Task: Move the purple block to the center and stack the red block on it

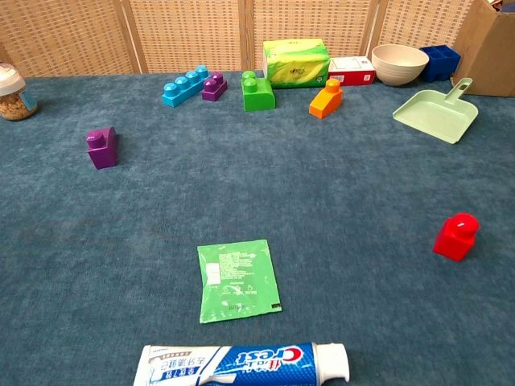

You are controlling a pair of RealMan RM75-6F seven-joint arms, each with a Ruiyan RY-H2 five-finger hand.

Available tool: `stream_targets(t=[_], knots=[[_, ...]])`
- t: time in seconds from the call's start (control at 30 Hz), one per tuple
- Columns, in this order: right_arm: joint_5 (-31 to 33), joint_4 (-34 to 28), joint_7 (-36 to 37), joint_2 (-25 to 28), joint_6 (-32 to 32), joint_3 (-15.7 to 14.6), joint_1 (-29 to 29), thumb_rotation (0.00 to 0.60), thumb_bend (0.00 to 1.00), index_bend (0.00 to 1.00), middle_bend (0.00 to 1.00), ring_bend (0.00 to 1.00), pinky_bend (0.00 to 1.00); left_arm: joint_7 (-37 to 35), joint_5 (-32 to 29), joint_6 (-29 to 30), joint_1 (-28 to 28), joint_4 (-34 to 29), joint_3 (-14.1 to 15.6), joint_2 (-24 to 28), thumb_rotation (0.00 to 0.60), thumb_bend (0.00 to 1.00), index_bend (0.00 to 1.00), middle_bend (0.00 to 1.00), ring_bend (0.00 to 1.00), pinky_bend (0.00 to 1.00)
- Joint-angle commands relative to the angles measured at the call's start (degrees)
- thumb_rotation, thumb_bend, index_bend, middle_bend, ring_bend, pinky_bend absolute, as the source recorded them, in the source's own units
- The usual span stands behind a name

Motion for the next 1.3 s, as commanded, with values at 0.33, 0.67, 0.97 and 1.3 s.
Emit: stream_targets(t=[0.33,0.67,0.97,1.3], knots=[[-0.5,0.1,0.6,0.0,1.1,-0.3,-0.5,0.6,0.1,0.31,0.26,0.03,0.04,-0.1,0.8,-0.1,-0.8,0.1,-0.2,1.0,0.6,0.34,0.34,0.18,0.09,0.0],[-0.9,-0.2,0.8,0.1,2.2,-0.3,-1.0,0.6,0.1,0.31,0.26,0.03,0.04,-4.2,2.4,-5.1,-5.4,3.0,-0.3,6.4,0.6,0.34,0.35,0.19,0.09,0.0],[-0.3,0.5,1.6,0.2,1.9,-0.1,-1.0,0.6,0.1,0.31,0.26,0.03,0.04,-8.9,2.7,-9.3,-10.2,7.5,-1.6,7.6,0.6,0.34,0.33,0.18,0.09,0.0],[0.8,1.3,2.8,0.8,2.3,0.1,-1.6,0.6,0.1,0.31,0.26,0.03,0.04,-11.4,2.5,-16.4,-17.0,16.3,-3.0,3.7,0.6,0.34,0.23,0.13,0.07,0.0]])
